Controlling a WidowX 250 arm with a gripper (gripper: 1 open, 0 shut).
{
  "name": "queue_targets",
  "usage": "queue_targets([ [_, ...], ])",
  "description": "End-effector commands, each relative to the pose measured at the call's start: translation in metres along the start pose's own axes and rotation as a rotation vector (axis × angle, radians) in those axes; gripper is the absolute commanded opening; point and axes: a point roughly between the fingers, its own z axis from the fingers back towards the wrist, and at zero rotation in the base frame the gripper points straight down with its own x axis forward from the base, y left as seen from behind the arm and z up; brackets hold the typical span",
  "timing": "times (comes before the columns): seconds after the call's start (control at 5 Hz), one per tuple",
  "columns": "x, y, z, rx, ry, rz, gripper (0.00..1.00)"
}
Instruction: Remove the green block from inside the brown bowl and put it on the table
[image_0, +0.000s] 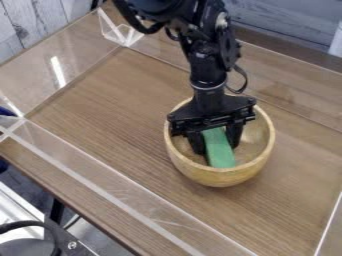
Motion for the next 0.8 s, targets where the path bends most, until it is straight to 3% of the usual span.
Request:
queue_targets([
  [0.0,0.002,0.006,-0.003,0.014,0.006,0.014,0.0],
  [0.6,0.005,0.006,0.008,0.012,0.015,0.009,0.0],
])
